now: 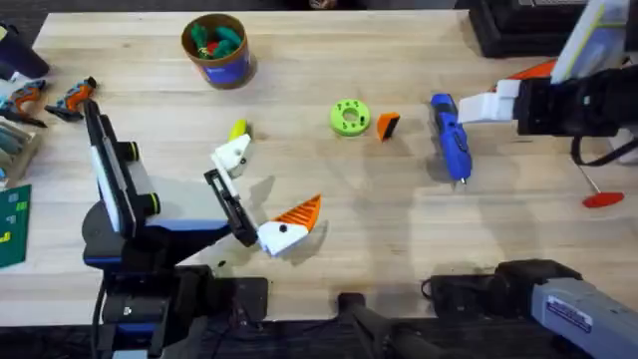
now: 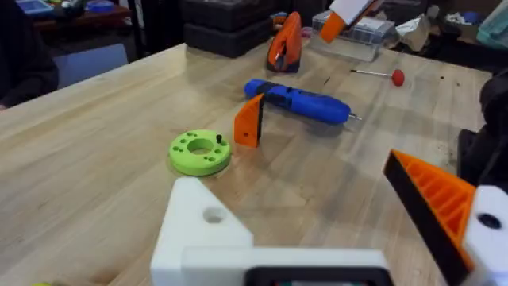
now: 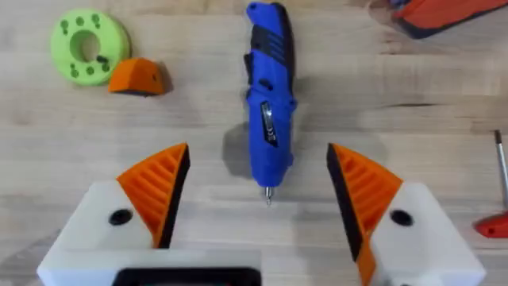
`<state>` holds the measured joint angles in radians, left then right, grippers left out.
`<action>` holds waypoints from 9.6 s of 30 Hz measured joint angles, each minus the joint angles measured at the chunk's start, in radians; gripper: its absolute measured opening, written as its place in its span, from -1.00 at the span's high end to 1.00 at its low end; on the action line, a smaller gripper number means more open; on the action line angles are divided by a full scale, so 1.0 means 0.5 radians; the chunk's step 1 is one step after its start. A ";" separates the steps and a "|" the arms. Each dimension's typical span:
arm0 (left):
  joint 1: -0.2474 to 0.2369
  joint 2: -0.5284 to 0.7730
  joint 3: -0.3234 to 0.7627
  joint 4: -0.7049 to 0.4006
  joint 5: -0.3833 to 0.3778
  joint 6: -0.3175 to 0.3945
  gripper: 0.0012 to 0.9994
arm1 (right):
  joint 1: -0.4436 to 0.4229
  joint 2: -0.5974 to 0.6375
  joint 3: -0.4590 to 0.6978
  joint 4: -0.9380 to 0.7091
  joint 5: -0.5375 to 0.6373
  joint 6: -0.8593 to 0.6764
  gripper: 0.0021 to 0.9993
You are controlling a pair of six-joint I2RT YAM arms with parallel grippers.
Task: Pick up the gripper from the table and insert it into the empty holder that is missing its gripper. Then pick up a screw, insert it into the mounting hole, and use the screwdriver to tighten it. Finally, clean up the table by picking up the vegetable and placing it into the bucket.
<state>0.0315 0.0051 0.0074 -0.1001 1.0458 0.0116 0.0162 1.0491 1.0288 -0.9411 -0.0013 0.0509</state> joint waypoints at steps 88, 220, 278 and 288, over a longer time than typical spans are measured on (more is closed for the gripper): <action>0.000 0.001 0.000 0.001 -0.006 0.000 -0.97 | 0.819 1.637 0.951 -0.262 0.098 0.361 0.97; 0.000 0.001 0.000 0.001 -0.007 0.000 -0.97 | 0.962 1.648 -0.364 3.544 -3.043 2.217 0.98; 0.000 0.001 0.000 0.002 -0.012 0.000 -0.97 | 1.055 1.648 -0.334 3.589 -2.899 2.370 0.98; 0.000 0.001 0.000 0.005 -0.040 0.005 -0.97 | 1.064 1.711 -0.262 3.589 -2.870 2.413 0.98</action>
<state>0.0315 0.0055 0.0074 -0.0978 1.0260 0.0140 0.5480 1.9046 0.8979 0.8532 -1.4364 1.2575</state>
